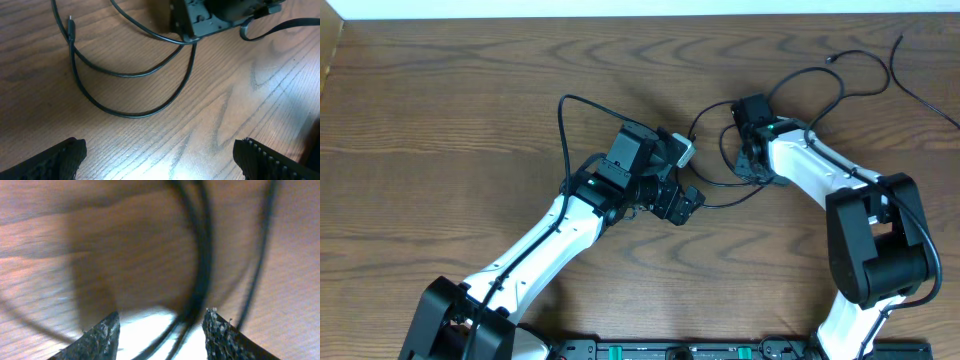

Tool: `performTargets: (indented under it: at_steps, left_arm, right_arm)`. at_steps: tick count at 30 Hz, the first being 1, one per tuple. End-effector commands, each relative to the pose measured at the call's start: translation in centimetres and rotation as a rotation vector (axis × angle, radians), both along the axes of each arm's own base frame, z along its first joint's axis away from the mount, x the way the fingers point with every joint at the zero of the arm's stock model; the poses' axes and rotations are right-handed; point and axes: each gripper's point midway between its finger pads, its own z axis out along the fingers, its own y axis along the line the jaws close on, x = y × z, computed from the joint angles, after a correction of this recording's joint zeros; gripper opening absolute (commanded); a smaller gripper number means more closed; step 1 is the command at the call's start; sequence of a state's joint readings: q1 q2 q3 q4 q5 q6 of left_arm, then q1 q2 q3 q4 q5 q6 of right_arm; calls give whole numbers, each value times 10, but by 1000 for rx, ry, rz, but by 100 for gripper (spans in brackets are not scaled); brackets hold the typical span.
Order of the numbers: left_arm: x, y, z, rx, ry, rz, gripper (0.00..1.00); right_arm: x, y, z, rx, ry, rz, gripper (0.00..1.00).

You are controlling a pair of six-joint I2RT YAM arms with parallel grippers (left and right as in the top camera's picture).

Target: Untangle cables

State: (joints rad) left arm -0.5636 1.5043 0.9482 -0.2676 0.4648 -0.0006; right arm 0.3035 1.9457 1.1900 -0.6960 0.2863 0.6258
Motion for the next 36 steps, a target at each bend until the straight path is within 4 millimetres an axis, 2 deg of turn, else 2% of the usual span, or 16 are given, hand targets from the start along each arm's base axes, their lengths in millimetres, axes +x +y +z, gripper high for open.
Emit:
performTargets:
  at_steps: [1,7,12,13,16,17,18,19,21,26,28,29,32,36]
  left_arm:
    - [2,1,0,6,-6,1,99]
    - [2,1,0,6,-6,1,99]
    - [2,1,0,6,-6,1,99]
    - [2,1,0,6,-6,1,99]
    - [2,1,0,6,-6,1,99]
    - [2,1,0,6,-6,1,99]
    - [2,1,0,6,-6,1,99]
    - [2,1,0,6,-6,1,99]
    - [2,1,0,6,-6,1,99]
    - [2,1,0,6,-6,1,99]
    - [2,1,0,6,-6,1,99]
    - [2,1,0,6,-6,1,99]
    - [2,1,0,6,-6,1,99]
    - [2,1,0,6,-6,1,99]
  right_arm:
    - [-56,-31,-47,-93,206,-118,51]
    - [-74,-36,-49,-107,229,-230,54]
    - [-80,-38,-54,-109,233,-238,54]
    - [-81,-36,-56,-101,231,-240,51]
    - [-87,-31,-62,-70,239,-246,22]
    - [-88,-30,-64,-63,240,-244,15]
    - [-91,-28,-66,-54,244,-242,14]
    - [-92,-27,-68,-49,243,-241,15]
    - [-97,-22,-74,-27,245,-234,25]
    - [-104,-21,-82,-20,240,-225,27]
    - [-104,-22,-83,-22,235,-224,34]
    - [-103,-22,-83,-24,232,-223,43]
    - [-100,-26,-82,-49,233,-155,60]
    - [-96,-36,-79,-117,237,-67,63]
